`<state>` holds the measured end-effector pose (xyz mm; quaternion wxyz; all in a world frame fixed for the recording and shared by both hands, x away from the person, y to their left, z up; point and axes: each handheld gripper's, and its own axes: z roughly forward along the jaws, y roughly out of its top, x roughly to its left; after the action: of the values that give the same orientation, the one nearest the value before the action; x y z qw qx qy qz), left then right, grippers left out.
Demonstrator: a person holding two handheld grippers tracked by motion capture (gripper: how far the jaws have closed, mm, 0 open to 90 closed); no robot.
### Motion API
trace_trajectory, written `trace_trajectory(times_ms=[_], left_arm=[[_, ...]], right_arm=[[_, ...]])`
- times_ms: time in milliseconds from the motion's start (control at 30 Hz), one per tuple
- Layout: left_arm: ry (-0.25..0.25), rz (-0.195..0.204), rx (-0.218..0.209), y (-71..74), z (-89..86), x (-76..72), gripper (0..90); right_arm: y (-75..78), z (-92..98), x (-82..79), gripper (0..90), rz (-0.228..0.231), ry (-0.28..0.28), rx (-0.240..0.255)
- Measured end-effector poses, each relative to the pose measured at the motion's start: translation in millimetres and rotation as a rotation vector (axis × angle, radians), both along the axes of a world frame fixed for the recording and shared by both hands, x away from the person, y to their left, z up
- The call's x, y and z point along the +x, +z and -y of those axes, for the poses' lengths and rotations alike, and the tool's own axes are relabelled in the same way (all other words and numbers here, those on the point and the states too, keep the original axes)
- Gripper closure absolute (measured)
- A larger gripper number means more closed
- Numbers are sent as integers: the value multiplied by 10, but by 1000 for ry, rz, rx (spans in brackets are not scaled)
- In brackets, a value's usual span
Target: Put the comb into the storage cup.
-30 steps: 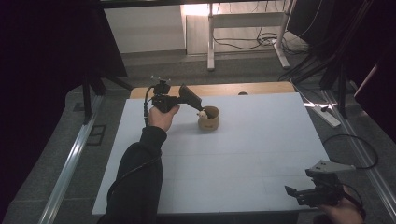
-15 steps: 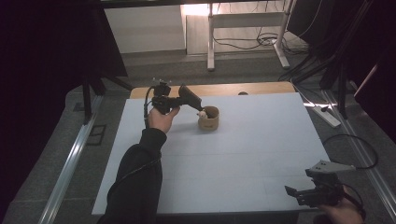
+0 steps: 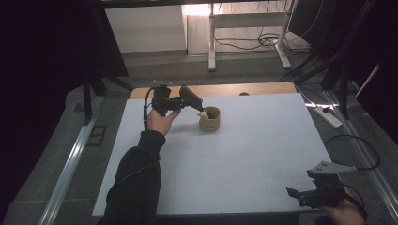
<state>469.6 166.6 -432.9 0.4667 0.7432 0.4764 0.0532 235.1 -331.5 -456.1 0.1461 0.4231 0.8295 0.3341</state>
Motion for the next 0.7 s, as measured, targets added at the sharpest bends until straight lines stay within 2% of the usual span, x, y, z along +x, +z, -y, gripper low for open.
trace_trajectory(times_ms=[200,433,700], left_arm=[[5,13,-12,-6,-21,-6,298],[-20,51,-47,-12,-43,-18,226],[-59,81,-18,-19,-30,-46,166]], right_arm=[[-1,-3,-1,13,2,1,-4],[-2,-8,-1,13,3,4,-8],[0,-7,-5,13,5,2,-7]])
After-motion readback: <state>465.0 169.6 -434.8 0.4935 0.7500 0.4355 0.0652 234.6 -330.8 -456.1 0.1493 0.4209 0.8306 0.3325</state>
